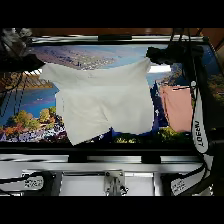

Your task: Fold the shirts.

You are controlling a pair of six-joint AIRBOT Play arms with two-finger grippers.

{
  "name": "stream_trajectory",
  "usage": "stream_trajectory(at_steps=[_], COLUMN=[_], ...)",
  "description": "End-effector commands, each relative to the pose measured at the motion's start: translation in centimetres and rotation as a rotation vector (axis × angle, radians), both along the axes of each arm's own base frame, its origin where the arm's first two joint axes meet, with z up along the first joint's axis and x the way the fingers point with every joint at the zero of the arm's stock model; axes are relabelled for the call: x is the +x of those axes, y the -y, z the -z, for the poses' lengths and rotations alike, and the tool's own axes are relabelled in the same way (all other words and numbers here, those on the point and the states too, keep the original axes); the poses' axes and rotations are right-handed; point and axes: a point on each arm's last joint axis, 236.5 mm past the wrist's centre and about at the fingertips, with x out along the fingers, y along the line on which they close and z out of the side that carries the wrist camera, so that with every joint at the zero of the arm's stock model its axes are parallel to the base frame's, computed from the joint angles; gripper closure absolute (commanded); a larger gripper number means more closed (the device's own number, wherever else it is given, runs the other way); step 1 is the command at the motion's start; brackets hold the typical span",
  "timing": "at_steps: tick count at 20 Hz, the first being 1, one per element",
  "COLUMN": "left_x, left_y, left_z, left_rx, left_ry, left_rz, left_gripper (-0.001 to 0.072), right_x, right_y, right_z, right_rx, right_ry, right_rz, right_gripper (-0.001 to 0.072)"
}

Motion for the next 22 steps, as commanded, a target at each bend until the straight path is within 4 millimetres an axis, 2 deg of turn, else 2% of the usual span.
stream_trajectory(at_steps=[1,2,3,4,6,7,8,9,10,11,13,14,16,17,19,22], left_x=[-0.1,-0.9,-1.9,-3.3,-7.3,-10.0,-13.0,-15.2,-16.8,-18.3,-21.8,-23.7,-26.7,-27.6,-28.5,-28.2], left_y=[2.6,3.0,3.1,2.7,0.0,-1.6,-3.3,-4.3,-4.3,-3.7,-0.2,1.7,3.7,4.1,4.8,5.6], left_z=[5.0,5.2,5.2,5.2,6.2,7.2,8.4,9.5,10.5,12.0,15.9,17.8,20.8,22.0,23.3,24.3], left_rx=[-0.074,-0.103,-0.110,-0.097,-0.022,0.039,0.110,0.155,0.158,0.134,-0.006,-0.077,-0.147,-0.163,-0.193,-0.236], left_ry=[-0.166,-0.216,-0.260,-0.317,-0.504,-0.614,-0.735,-0.808,-0.831,-0.844,-0.861,-0.867,-0.887,-0.902,-0.907,-0.880], left_rz=[0.024,0.021,0.038,0.060,0.058,0.062,0.064,0.059,0.071,0.060,0.059,0.088,0.105,0.094,0.093,0.056], left_gripper=[0.0633,0.0423,0.0213,0.0159,0.0174,0.0210,0.0283,0.0309,0.0309,0.0309,0.0306,0.0307,0.0307,0.0307,0.0307,0.0307], right_x=[-0.4,-1.1,-2.0,-3.3,-6.6,-8.9,-11.2,-13.8,-16.3,-18.5,-21.9,-23.0,-24.4,-24.9,-25.5,-25.1], right_y=[-0.4,-0.1,0.2,1.0,4.5,7.3,9.6,11.1,11.8,12.0,10.6,9.4,8.0,7.6,7.3,7.5], right_z=[3.6,3.0,2.0,0.7,-1.1,-1.2,-1.0,-0.3,0.7,1.8,3.9,4.7,6.2,6.8,7.6,7.8], right_rx=[0.009,0.003,-0.016,-0.052,-0.163,-0.234,-0.270,-0.266,-0.238,-0.198,-0.065,0.007,0.075,0.084,0.093,0.087], right_ry=[-0.094,-0.108,-0.114,-0.123,-0.182,-0.255,-0.344,-0.443,-0.535,-0.609,-0.695,-0.709,-0.718,-0.726,-0.747,-0.729], right_rz=[-0.008,-0.014,-0.038,-0.068,-0.090,-0.076,-0.052,-0.054,-0.081,-0.107,-0.150,-0.167,-0.171,-0.172,-0.172,-0.159], right_gripper=[0.0622,0.0319,0.0126,0.0126,0.0127,0.0133,0.0134,0.0163,0.0163,0.0163,0.0163,0.0163,0.0163,0.0163,0.0163,0.0163])
